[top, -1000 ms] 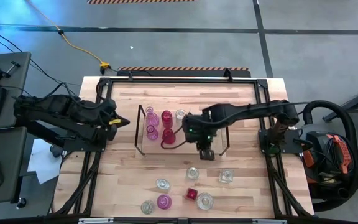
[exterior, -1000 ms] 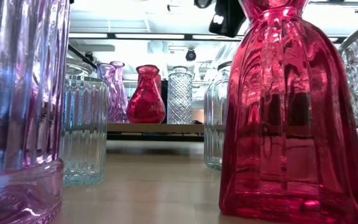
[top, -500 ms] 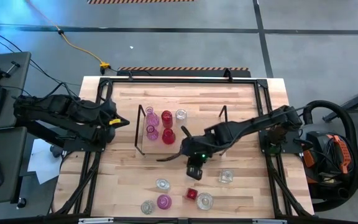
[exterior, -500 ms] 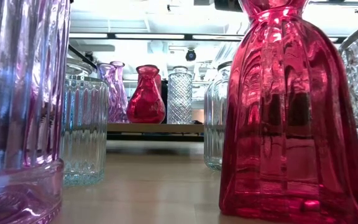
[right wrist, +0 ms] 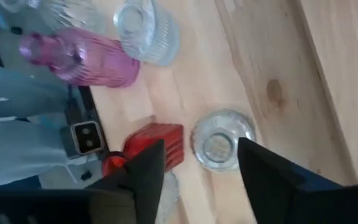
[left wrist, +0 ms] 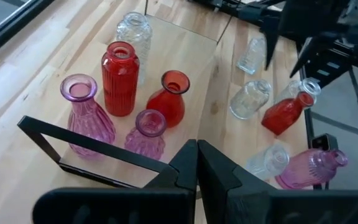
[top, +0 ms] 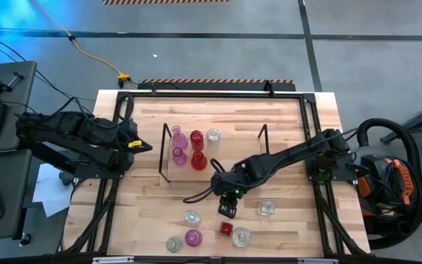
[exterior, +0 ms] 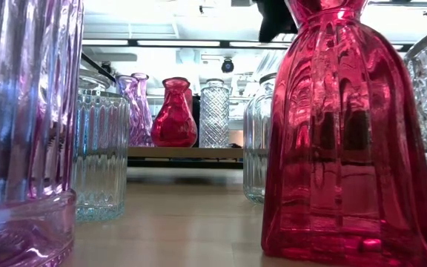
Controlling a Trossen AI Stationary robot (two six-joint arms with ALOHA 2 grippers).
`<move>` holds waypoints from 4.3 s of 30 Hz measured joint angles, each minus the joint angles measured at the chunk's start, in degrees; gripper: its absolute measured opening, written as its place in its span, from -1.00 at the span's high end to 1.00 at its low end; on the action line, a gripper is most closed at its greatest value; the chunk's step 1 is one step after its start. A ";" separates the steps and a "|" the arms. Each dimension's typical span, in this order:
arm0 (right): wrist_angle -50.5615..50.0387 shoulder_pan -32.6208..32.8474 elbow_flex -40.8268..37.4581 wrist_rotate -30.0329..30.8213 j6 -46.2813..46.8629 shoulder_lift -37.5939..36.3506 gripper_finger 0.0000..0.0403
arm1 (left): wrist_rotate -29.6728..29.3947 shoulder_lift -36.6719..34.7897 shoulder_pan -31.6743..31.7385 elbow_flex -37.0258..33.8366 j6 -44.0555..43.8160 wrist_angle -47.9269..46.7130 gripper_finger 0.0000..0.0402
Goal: Sort vases onto shelf
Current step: Put the transparent vase aligned with the other transparent vase on the shelf
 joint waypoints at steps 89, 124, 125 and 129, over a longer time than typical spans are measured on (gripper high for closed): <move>-24.96 -10.80 22.22 18.41 -27.53 3.36 0.95 | -3.36 0.07 0.00 0.02 -2.82 0.55 1.00; -21.16 -16.46 21.41 16.82 -54.91 12.33 0.95 | -9.72 5.45 0.02 -0.02 -3.65 0.82 1.00; -21.00 -16.61 21.41 16.76 -54.87 12.33 0.95 | -9.72 5.66 0.02 -0.02 -3.48 0.85 1.00; -21.18 -16.70 21.41 15.64 -54.65 12.33 0.95 | -9.70 5.95 0.02 -0.02 -3.48 0.81 1.00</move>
